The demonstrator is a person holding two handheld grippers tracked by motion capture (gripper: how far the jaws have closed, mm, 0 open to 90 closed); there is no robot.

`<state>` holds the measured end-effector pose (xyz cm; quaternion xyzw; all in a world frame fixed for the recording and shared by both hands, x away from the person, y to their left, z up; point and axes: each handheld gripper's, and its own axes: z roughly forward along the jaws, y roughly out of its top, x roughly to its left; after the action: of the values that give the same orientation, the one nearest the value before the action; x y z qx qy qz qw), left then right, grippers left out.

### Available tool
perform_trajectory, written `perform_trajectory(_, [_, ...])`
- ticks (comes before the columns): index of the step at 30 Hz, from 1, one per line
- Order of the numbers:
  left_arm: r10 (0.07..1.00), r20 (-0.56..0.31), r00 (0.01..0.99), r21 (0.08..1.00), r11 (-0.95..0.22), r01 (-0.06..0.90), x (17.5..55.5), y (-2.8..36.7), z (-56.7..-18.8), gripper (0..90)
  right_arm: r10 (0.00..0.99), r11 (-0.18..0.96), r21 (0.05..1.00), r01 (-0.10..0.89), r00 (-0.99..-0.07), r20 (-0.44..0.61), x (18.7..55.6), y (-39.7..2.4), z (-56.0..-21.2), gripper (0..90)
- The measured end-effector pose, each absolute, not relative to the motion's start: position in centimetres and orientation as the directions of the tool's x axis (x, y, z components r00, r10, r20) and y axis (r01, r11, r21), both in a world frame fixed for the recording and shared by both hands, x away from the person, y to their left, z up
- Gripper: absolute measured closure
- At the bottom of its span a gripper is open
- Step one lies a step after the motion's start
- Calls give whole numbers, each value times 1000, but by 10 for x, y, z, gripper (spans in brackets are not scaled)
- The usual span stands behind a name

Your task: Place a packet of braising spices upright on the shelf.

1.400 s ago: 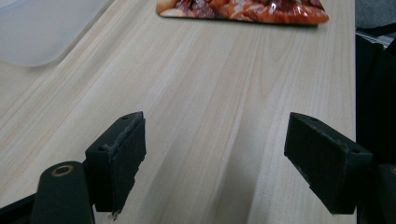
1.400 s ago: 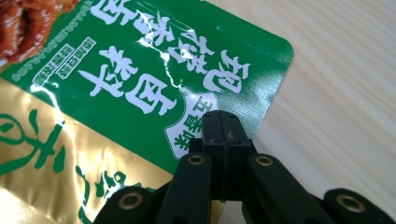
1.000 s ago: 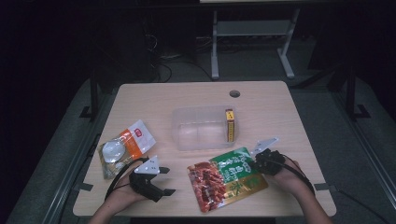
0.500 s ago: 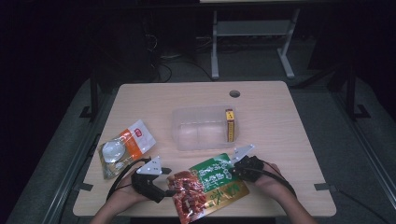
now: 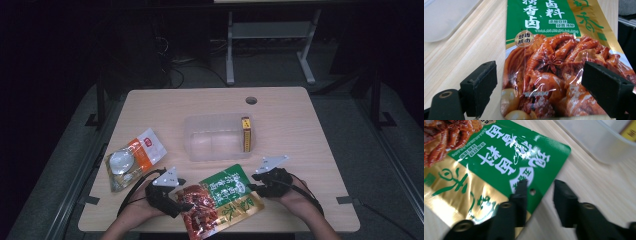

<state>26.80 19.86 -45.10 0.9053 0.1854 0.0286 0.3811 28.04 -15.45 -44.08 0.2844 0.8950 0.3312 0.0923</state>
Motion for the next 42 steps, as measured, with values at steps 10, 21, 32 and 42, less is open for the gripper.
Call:
perform_trajectory(10, [357,-93,929,688,-652,319,275,181,-458,120,614,566,671,479,-788,44,252,-184,-444,335])
perform_trajectory(21, [359,-111,927,676,-657,335,282,164,-469,109,603,567,688,453,-797,29,252,-181,-444,306])
perform_trajectory(32, [359,-86,929,691,-651,316,279,165,-470,142,607,564,693,448,-794,19,252,-182,-443,306])
perform_trajectory(42, [345,-64,936,686,-666,292,276,163,-466,484,611,557,706,438,-791,8,251,-182,-441,310])
